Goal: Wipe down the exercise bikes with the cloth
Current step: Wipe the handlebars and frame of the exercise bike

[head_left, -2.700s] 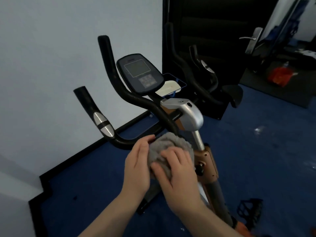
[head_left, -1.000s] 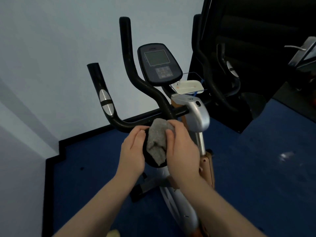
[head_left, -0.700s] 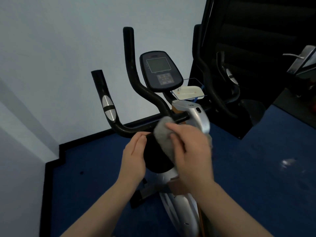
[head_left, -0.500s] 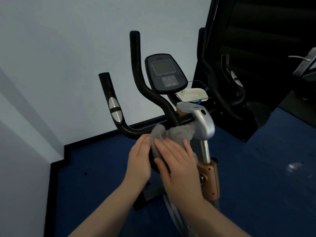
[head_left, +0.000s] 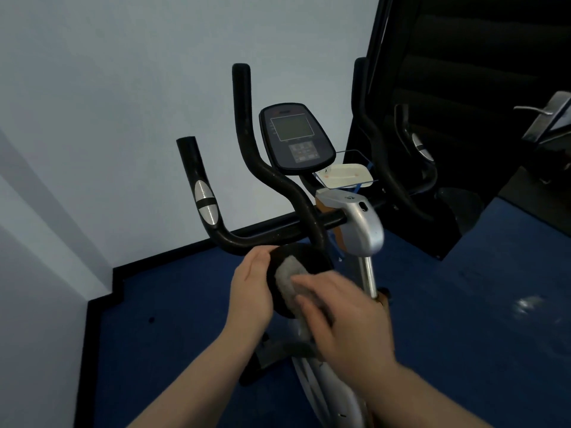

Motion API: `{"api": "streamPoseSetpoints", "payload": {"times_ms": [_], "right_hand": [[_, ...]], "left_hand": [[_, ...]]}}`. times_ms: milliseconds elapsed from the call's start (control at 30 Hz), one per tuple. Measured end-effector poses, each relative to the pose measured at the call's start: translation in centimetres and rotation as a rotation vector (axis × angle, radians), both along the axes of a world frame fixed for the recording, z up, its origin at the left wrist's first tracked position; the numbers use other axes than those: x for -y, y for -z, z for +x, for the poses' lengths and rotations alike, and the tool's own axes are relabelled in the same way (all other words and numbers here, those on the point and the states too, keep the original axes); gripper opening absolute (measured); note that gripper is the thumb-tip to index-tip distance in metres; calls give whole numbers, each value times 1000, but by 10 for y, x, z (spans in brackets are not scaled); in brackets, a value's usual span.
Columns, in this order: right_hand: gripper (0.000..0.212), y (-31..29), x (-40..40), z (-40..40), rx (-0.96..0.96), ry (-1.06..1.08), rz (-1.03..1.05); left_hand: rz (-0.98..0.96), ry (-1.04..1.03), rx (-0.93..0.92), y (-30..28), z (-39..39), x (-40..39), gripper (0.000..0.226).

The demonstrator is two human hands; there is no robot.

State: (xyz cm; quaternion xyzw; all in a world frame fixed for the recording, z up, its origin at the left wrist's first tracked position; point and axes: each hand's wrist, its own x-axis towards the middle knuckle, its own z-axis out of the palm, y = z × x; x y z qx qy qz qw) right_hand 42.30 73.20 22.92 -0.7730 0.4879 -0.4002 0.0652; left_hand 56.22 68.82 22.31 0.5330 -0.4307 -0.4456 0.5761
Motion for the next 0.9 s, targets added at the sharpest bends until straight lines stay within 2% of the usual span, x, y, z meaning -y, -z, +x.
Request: {"api": "streamPoseSetpoints", "payload": {"times_ms": [100, 167, 233, 300, 367, 467, 500, 633, 667, 733, 800, 900], "right_hand": [[22, -18, 29, -14, 139, 154, -52], [21, -19, 49, -2, 241, 248, 96], [24, -7, 51, 13, 376, 252, 284], [28, 5, 38, 17, 477, 257, 321], [32, 11, 24, 7, 414, 241, 316], [24, 1, 32, -15, 172, 193, 328], [22, -7, 43, -21, 169, 188, 304], [3, -45, 109, -21, 408, 100, 134], [7, -49, 121, -15, 377, 50, 145], [14, -38, 130, -4, 175, -14, 222], [18, -14, 117, -8, 44, -38, 196], [21, 2, 90, -33, 117, -122, 188]], "left_hand": [[33, 17, 145, -9, 3, 13, 30], [22, 32, 244, -15, -2, 20, 24], [18, 51, 351, -16, -8, 22, 24], [13, 32, 410, -13, -9, 19, 28], [-2, 11, 459, -11, -8, 16, 29], [-33, 3, 519, -11, -8, 15, 30], [-54, -7, 531, -12, -8, 14, 30], [-151, -57, 492, -12, -9, 11, 29], [-163, -59, 504, -13, -9, 10, 28], [-192, -51, 540, -14, -6, 10, 26], [-229, -29, 567, -16, 2, 13, 25], [-255, 42, 609, -19, 22, 22, 24]]}}
